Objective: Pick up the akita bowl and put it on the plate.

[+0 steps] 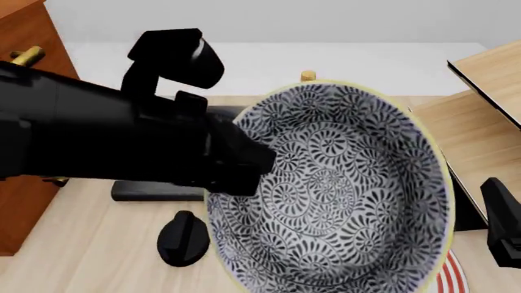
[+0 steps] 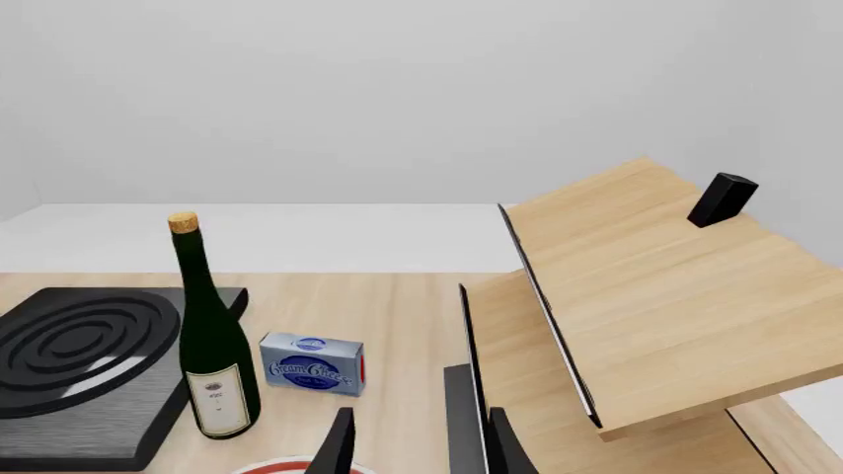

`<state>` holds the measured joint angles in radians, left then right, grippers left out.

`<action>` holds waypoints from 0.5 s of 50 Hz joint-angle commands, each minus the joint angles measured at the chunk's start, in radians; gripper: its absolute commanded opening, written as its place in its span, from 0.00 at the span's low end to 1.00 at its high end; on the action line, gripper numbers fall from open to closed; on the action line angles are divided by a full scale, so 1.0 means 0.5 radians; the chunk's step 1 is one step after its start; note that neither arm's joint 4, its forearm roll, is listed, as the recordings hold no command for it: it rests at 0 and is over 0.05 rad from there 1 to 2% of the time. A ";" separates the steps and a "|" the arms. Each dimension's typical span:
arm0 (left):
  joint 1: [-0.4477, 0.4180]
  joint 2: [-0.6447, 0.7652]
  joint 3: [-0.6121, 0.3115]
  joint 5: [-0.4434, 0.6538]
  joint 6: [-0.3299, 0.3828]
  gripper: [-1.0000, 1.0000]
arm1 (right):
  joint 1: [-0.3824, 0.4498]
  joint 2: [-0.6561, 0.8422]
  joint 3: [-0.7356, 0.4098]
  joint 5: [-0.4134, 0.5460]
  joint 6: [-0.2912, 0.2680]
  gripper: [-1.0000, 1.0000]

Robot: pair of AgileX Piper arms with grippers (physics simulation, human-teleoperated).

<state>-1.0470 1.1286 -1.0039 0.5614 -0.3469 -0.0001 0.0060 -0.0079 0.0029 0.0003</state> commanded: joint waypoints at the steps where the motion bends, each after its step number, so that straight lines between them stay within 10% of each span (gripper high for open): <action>1: -0.165 0.153 -0.227 0.188 -0.081 0.00 | 0.000 0.000 0.000 0.000 0.000 1.00; 25: -0.183 0.354 -0.254 0.101 -0.162 0.00 | 0.000 0.000 0.000 0.000 0.000 1.00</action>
<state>-1.1469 1.2827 -1.1410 0.6471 -0.4128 -0.0001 0.0059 -0.0079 0.0029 0.0003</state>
